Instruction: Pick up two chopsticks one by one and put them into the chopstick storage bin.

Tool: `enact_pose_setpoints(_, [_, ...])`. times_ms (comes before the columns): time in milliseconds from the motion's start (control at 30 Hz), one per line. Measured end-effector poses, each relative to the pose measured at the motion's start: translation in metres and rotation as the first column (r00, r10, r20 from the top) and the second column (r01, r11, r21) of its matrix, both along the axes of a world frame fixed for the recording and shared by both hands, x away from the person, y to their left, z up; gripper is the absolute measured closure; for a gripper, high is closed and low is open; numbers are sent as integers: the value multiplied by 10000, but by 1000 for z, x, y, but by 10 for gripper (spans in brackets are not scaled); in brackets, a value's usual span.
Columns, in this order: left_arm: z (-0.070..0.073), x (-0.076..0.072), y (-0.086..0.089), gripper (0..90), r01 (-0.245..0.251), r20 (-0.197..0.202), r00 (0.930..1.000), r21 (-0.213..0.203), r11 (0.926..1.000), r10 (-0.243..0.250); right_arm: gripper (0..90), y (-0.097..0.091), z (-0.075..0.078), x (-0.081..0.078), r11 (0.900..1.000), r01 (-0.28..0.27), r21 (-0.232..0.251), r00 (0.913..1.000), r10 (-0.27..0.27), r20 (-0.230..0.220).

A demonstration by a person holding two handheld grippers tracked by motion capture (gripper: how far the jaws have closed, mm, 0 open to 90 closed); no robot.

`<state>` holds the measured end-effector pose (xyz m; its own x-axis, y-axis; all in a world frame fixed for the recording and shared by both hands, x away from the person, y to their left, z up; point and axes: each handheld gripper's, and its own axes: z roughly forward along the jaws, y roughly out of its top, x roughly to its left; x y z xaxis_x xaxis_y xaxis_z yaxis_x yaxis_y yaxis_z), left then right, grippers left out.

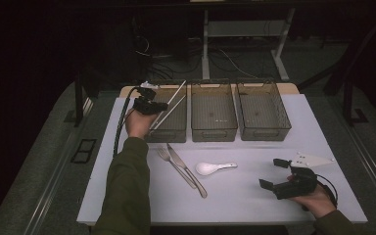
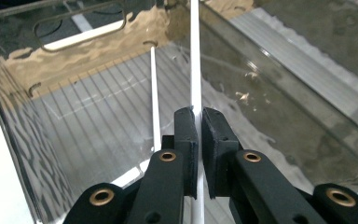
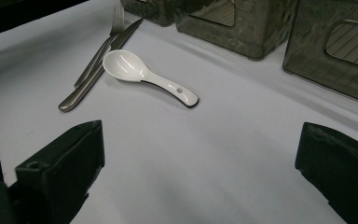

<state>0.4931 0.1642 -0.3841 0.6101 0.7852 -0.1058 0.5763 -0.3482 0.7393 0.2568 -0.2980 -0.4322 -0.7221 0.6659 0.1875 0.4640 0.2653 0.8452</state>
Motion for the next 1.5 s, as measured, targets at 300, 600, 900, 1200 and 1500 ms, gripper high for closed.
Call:
enact_pose_setpoints(300, [-2, 1, -2, 835, -24, -108, 9999, 271, 9996, 27, 14, 0, 0, 0, 10000, 4, 4, 10000, -4, 5])
enact_pose_setpoints(600, [-3, 1, -4, 830, -13, -234, 9997, 531, 9986, 26, 14, 0, 0, 0, 10000, -3, 8, 10000, 3, 18])
enact_pose_setpoints(900, [-1, 0, -4, 747, -1, -106, 9999, 579, 9983, 7, 14, 0, 0, 0, 10000, -2, 21, 10000, 2, 36])
enact_pose_setpoints(1200, [9, -8, -6, 628, 561, -3, 9984, 420, 9975, -562, 14, 1, 0, 2, 10000, 18, -3, 10000, -18, -23])
enact_pose_setpoints(1500, [25, -29, -5, 516, 1056, 197, 9943, -313, 9939, -1050, 14, 1, 0, 0, 10000, 36, -63, 10000, -36, -3])
